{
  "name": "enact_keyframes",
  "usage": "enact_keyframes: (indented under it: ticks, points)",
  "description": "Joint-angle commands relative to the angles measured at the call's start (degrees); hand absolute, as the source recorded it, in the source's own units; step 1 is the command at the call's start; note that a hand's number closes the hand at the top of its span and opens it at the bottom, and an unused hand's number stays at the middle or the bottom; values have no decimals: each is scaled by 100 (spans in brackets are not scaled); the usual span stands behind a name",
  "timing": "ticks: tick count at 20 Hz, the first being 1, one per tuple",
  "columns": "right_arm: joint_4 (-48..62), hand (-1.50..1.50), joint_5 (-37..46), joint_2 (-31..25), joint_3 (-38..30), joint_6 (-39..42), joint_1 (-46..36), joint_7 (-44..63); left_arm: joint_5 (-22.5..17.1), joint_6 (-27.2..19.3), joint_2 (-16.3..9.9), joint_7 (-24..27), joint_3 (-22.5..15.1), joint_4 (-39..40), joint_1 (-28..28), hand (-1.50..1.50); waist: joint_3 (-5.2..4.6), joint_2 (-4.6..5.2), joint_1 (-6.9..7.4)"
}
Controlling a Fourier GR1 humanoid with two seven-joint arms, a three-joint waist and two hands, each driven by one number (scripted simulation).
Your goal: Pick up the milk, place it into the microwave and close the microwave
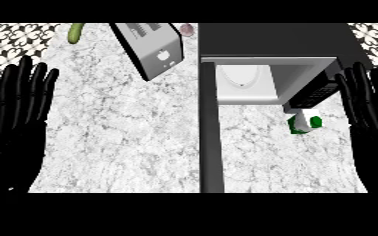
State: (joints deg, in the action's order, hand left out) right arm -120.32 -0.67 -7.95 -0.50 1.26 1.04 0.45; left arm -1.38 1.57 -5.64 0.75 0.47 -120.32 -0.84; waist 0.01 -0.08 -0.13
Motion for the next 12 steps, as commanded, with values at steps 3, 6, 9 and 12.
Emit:
enact_keyframes:
  ticks: [3, 6, 9, 12]
  points:
    - [79, -150, -294, -157, -571, 270, 179, -246, 335, 10, 361, 415, -494, 105, 547, -150, -1, 4, 9]
    - [410, -150, -772, -481, -1352, 566, 346, -661, 325, -48, 391, 108, -561, 356, 280, -150, 1, 9, -22]
    - [756, -150, -1393, -613, -1416, 883, 414, -86, -893, -417, 552, -389, -633, -1, 752, -150, 1, 5, 14]
    - [416, -150, -1098, -225, -1103, 833, 956, -282, -696, -675, 558, 395, -1383, 74, 1583, -150, -2, -6, 7]
